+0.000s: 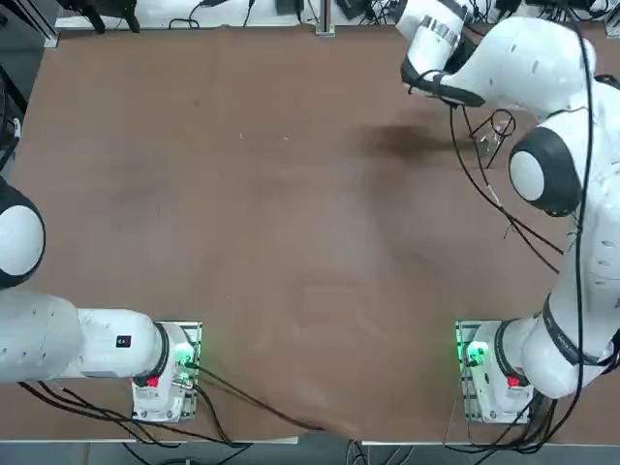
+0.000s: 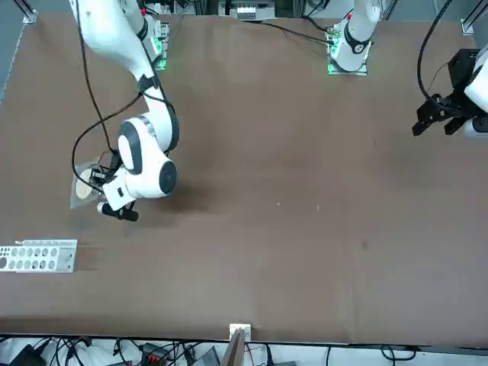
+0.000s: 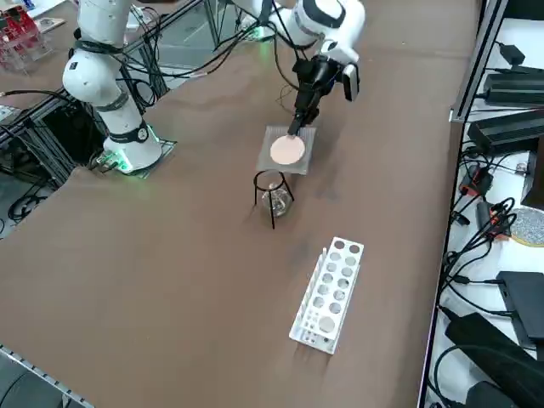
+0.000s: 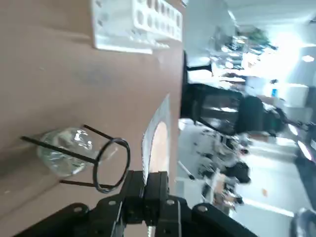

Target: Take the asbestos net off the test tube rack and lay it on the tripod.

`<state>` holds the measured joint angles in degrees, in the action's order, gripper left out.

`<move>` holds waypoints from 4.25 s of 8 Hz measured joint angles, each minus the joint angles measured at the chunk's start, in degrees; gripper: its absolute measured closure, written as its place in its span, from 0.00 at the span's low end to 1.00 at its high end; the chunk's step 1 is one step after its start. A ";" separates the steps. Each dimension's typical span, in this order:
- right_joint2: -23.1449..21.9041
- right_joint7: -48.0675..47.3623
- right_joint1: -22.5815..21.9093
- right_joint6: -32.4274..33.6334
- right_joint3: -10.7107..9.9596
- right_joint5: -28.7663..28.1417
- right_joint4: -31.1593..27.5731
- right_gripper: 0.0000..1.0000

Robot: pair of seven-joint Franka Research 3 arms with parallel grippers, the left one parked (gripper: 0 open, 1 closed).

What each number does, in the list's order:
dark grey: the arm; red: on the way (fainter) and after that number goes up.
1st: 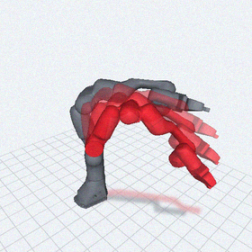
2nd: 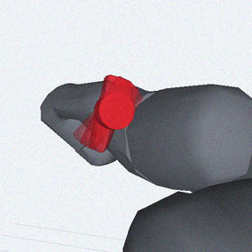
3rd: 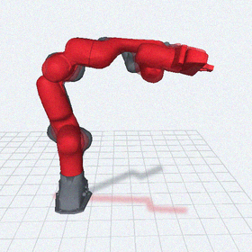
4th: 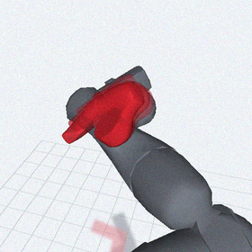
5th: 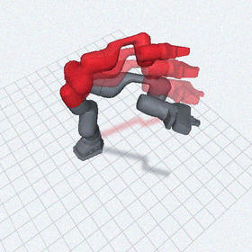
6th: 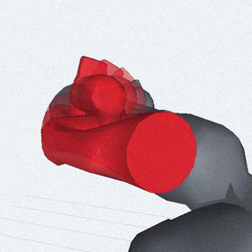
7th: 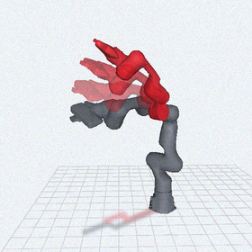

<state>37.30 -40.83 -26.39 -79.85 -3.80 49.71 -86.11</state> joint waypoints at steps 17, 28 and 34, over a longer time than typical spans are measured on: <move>12.24 -8.53 -2.13 6.02 -0.59 3.65 -0.91 0.98; 12.83 -8.40 -1.60 4.43 -0.73 3.68 -1.99 0.86; 9.99 7.86 -1.87 5.95 -0.82 4.18 -0.75 0.00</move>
<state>47.30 -32.97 -28.26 -73.90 -4.62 53.90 -86.86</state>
